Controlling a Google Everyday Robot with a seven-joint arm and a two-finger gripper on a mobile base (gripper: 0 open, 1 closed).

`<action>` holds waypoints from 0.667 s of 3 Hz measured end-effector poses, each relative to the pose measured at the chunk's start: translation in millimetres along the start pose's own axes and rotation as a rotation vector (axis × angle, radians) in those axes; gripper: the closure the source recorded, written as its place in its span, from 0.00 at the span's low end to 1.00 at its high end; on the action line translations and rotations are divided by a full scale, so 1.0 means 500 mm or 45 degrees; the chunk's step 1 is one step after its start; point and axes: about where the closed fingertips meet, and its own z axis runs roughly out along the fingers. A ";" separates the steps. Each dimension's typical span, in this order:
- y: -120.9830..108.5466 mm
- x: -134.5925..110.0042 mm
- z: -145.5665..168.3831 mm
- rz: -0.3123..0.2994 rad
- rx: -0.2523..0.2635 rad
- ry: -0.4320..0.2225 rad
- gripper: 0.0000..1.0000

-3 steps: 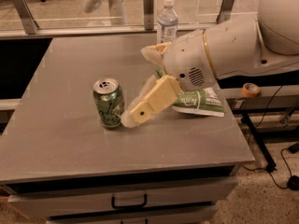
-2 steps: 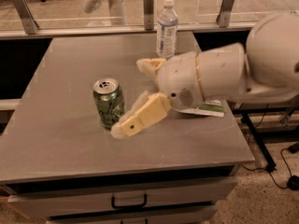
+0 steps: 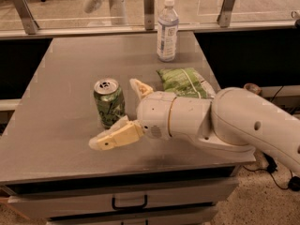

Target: Move green can near blue plastic bottle

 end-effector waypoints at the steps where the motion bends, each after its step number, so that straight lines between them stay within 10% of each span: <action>1: -0.052 0.018 0.028 -0.048 0.131 0.022 0.00; 2: -0.095 0.035 0.062 -0.062 0.184 0.023 0.18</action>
Offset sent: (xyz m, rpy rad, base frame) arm 0.0892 0.0101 -0.0372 -0.0415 -0.0845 -0.1839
